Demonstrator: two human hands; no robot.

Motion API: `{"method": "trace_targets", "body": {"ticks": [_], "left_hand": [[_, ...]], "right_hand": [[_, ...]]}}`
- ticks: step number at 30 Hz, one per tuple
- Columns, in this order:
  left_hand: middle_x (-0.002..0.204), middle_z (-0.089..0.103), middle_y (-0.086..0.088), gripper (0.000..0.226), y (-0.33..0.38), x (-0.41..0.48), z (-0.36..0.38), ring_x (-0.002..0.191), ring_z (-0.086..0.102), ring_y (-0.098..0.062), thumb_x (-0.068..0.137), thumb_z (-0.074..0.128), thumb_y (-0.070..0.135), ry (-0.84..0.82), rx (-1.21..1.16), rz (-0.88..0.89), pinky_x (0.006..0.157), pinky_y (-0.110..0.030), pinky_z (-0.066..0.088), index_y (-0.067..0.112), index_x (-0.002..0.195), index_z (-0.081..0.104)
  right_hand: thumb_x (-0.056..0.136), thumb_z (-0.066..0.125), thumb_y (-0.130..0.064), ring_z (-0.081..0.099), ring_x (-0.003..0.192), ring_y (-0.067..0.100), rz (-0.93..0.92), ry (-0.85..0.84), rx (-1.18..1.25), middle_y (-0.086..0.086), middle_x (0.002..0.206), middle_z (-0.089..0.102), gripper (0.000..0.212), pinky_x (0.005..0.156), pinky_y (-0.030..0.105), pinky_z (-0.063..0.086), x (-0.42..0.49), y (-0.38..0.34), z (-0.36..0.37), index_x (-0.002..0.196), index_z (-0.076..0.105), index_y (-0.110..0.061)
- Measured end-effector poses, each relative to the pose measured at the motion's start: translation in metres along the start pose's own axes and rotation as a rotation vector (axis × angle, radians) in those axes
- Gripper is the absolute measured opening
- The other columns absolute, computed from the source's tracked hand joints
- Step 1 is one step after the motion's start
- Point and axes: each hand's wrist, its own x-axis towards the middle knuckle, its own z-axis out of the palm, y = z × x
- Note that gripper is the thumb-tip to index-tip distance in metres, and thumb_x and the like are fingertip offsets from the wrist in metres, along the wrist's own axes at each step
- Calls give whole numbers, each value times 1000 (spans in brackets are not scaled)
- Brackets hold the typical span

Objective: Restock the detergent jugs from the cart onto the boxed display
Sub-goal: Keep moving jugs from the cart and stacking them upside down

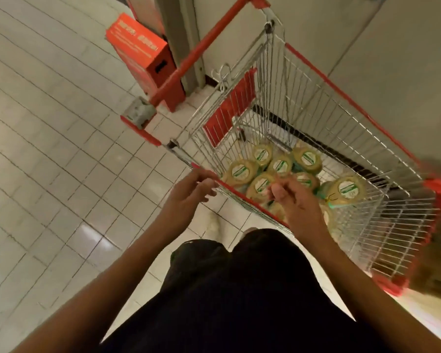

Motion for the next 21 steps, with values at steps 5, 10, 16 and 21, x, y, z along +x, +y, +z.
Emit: {"method": "trace_targets", "body": {"ticks": [5, 10, 16, 21], "left_hand": [[108, 71, 7, 34, -2, 92, 22, 99, 68, -16, 97, 56, 48, -243, 229, -50, 86, -34, 56, 20, 112, 68], [106, 65, -1, 14, -35, 170, 74, 92, 66, -18, 100, 67, 34, -373, 467, -72, 78, -32, 50, 26, 109, 61], [126, 56, -14, 58, -86, 243, 116, 115, 59, -32, 92, 78, 33, -427, 762, -214, 96, -44, 51, 12, 138, 51], [136, 48, -22, 80, -136, 289, 125, 128, 51, -41, 87, 82, 40, -478, 992, -371, 101, -48, 45, 7, 147, 40]], "right_hand": [[102, 66, -38, 66, 91, -6, 178, 149, -101, -28, 96, 71, 8, 76, 13, 46, 35, 26, -8, 94, 67, -38], [97, 74, -25, 62, 89, 6, 386, 272, -65, -10, 101, 64, 12, 82, 36, 53, 92, 86, -15, 100, 62, -25], [87, 83, -28, 53, 120, 25, 623, 134, -176, 12, 139, 45, 69, 95, 31, 48, 153, 162, -7, 141, 43, -14], [85, 84, -32, 34, 146, 42, 741, 67, -325, 22, 159, 19, 103, 118, 48, 42, 193, 197, 4, 159, 18, -1]]}}
